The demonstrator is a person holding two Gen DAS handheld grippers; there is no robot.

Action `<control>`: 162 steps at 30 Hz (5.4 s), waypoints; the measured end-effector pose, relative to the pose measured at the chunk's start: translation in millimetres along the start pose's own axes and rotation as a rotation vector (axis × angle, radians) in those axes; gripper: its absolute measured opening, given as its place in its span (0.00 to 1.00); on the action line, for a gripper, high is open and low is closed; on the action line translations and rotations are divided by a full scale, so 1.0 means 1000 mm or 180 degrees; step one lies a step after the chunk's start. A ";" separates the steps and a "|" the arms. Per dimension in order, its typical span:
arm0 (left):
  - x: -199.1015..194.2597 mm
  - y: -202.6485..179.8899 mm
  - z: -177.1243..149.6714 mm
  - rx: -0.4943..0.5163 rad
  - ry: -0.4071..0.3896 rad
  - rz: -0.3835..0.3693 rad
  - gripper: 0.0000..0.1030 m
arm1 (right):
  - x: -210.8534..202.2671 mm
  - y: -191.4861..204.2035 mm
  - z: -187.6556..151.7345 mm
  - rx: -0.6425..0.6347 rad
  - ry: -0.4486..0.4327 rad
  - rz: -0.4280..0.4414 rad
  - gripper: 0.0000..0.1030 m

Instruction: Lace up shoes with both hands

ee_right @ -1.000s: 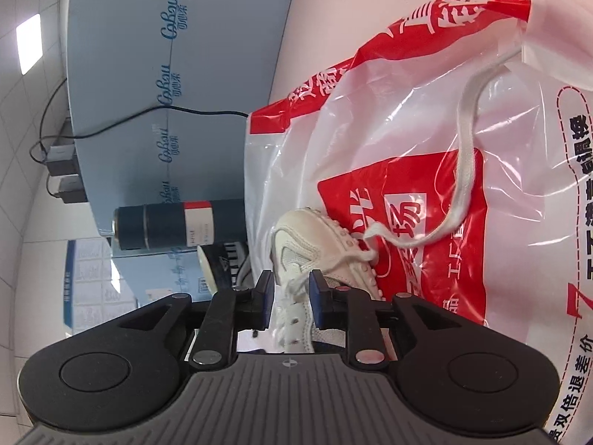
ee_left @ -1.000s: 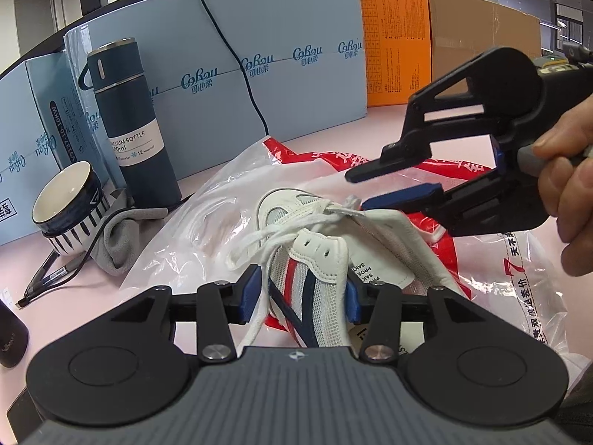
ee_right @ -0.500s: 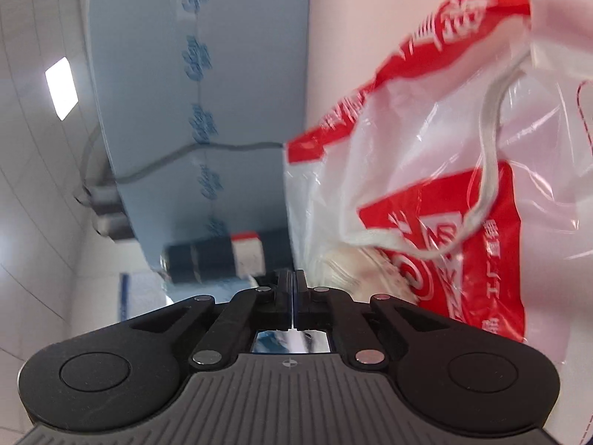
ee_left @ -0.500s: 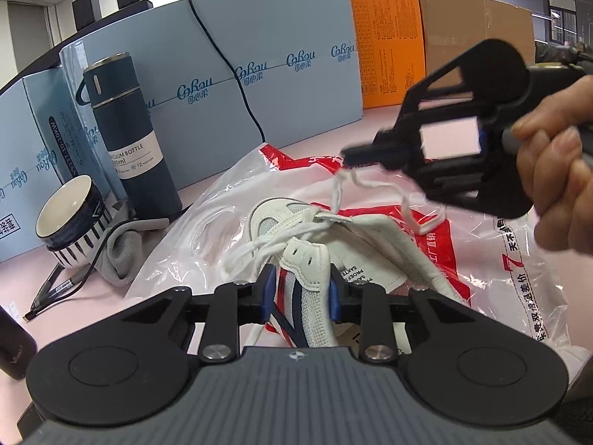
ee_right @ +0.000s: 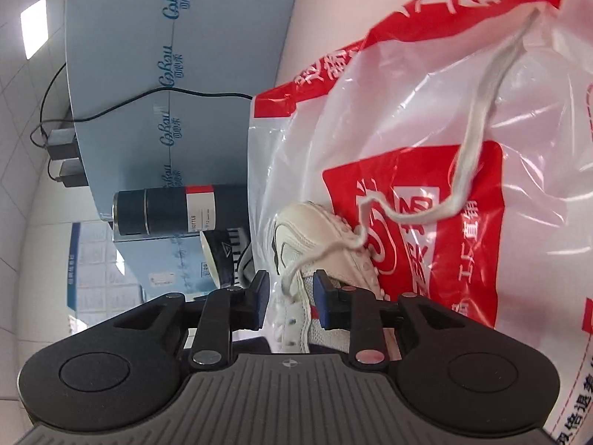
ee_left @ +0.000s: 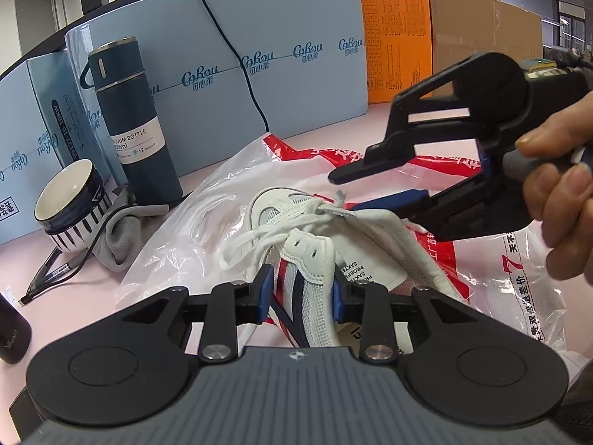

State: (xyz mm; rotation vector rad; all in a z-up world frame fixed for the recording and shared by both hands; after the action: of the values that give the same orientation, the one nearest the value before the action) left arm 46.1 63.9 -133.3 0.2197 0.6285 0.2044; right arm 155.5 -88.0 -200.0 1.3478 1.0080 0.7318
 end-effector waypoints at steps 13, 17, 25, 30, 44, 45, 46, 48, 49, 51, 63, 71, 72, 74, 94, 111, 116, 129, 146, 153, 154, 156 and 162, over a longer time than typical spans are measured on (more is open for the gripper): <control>0.000 0.004 0.000 -0.0026 0.0038 0.0036 0.27 | -0.009 0.005 0.012 0.0428 -0.0330 0.0941 0.03; 0.002 0.003 0.000 -0.0039 0.0066 0.0026 0.28 | -0.021 0.021 0.020 0.0585 -0.0456 0.1332 0.03; 0.003 0.004 -0.002 -0.0075 0.0096 0.0028 0.29 | -0.043 0.043 0.035 0.0632 -0.0655 0.1755 0.03; 0.003 0.005 -0.003 -0.0098 0.0114 0.0031 0.30 | -0.053 0.046 0.042 0.0627 -0.0741 0.1820 0.03; 0.002 0.006 -0.002 -0.0100 0.0120 0.0063 0.30 | -0.070 0.065 0.056 -0.0123 -0.0613 0.1185 0.37; 0.002 0.006 -0.002 -0.0099 0.0116 0.0065 0.30 | -0.065 0.055 0.053 -0.0067 -0.0541 0.0989 0.51; 0.002 0.006 -0.002 -0.0097 0.0111 0.0067 0.30 | -0.059 0.045 0.049 -0.0011 -0.0469 0.0796 0.58; 0.001 0.006 -0.001 -0.0077 0.0084 0.0074 0.30 | -0.048 0.026 0.040 0.0083 -0.0353 0.0514 0.58; 0.000 0.007 0.000 -0.0058 0.0062 0.0073 0.28 | -0.040 0.017 0.035 0.0080 -0.0306 0.0380 0.58; -0.001 0.007 0.002 0.0008 0.0022 0.0068 0.27 | -0.026 0.000 0.025 0.0074 -0.0209 0.0116 0.58; -0.001 0.011 0.002 0.0152 0.0014 0.0111 0.23 | -0.018 -0.009 0.031 0.0436 -0.0614 0.0770 0.03; 0.002 0.012 0.001 0.0109 0.0050 0.0093 0.24 | -0.033 0.011 0.029 0.0567 -0.0562 0.1164 0.03; 0.002 0.012 0.001 0.0102 0.0050 0.0096 0.24 | -0.033 0.010 0.029 0.0582 -0.0563 0.1137 0.03; 0.002 0.013 0.000 0.0077 0.0056 0.0095 0.25 | -0.036 0.005 0.032 0.0516 -0.0592 0.0889 0.09; -0.080 0.072 -0.047 -0.0522 -0.0216 0.0220 0.50 | -0.029 0.072 -0.019 -0.1898 0.0040 -0.0213 0.75; -0.042 0.137 -0.101 -0.1806 0.0780 0.0905 0.50 | -0.030 0.078 -0.046 -0.2544 0.0442 -0.0231 0.79; -0.023 0.145 -0.099 -0.2257 0.1028 0.0958 0.51 | -0.032 0.070 -0.044 -0.2455 0.0448 -0.0282 0.79; -0.004 0.159 -0.100 -0.2884 0.0846 0.1028 0.02 | -0.028 0.066 -0.039 -0.2445 0.0417 -0.0316 0.81; -0.030 0.125 -0.008 -0.1832 -0.0309 -0.0020 0.02 | -0.034 0.065 -0.033 -0.2390 0.0256 -0.0316 0.81; -0.035 0.069 0.029 -0.0744 -0.0520 -0.0525 0.02 | -0.025 0.070 -0.056 -0.3149 0.0538 -0.0652 0.81; -0.035 0.062 0.032 -0.0607 -0.0528 -0.0544 0.02 | -0.022 0.071 -0.063 -0.3361 0.0600 -0.0708 0.81; -0.032 0.056 0.034 -0.0544 -0.0504 -0.0572 0.02 | -0.016 0.073 -0.077 -0.3797 0.0717 -0.0844 0.79; -0.020 0.047 0.036 -0.0525 -0.0418 -0.0527 0.02 | 0.011 0.055 -0.115 -0.5088 0.1129 -0.1428 0.38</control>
State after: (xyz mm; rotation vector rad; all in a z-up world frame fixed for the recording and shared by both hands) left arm 46.2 98.8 -81.2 0.0212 0.4938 0.0807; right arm 62.9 -22.1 -140.8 -0.3853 0.5892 1.0445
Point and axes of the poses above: each gripper's, at about its wrist camera, not at the fingertips, and x roughly the way its jaws point, y to its left, z to its top, the point moved 8 cm from there along x, roughly the way its jaws point, and after that the axes turned 13 degrees about z, right-handed, at the moved point
